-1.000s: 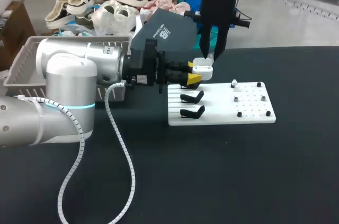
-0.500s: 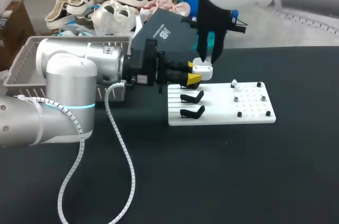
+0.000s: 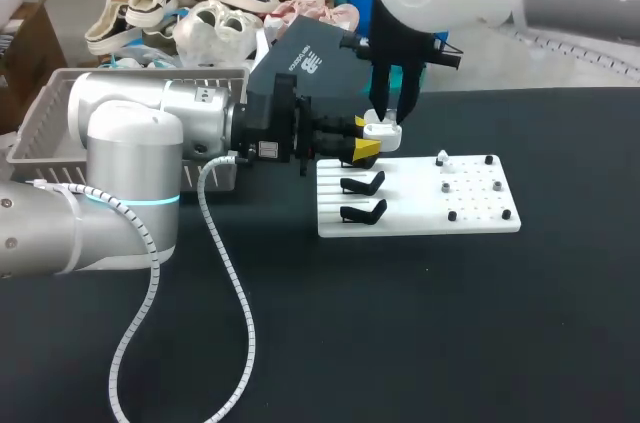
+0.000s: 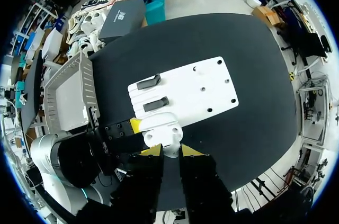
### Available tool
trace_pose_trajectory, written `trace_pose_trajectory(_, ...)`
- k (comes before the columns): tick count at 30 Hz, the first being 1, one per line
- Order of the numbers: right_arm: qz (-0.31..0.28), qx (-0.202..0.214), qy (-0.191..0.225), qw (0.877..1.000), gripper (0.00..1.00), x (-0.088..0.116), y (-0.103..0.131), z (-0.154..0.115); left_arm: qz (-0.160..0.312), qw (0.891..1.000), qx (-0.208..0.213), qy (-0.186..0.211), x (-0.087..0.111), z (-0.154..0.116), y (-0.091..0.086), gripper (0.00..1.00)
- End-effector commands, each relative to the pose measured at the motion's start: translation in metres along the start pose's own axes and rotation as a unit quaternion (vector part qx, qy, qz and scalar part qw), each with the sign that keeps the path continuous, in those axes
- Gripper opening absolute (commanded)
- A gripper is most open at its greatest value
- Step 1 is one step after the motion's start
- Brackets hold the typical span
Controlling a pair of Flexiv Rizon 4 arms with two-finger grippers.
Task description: Pick up each earbud case from the left stands, insert the matching earbuds, close the lid, and place the case in the box.
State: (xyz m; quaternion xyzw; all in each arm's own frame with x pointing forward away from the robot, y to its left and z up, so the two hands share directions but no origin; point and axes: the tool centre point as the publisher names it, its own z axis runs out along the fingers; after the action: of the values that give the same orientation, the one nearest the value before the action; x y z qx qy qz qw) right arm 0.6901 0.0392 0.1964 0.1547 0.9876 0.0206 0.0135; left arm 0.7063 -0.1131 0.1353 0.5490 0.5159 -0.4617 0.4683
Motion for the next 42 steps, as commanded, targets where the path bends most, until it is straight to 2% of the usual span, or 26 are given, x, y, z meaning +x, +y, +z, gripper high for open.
trace_pose_trajectory(1,0.001,0.001,-0.001,1.000,0.00,0.000,0.002,0.001,0.001,1.000,-0.002,-0.001,0.000,0.000,-0.001,0.00)
trace_pose_trajectory(42,0.023,0.019,0.022,0.999,0.00,-0.007,0.002,0.015,0.001,1.000,-0.002,-0.001,0.000,0.000,-0.001,0.00)
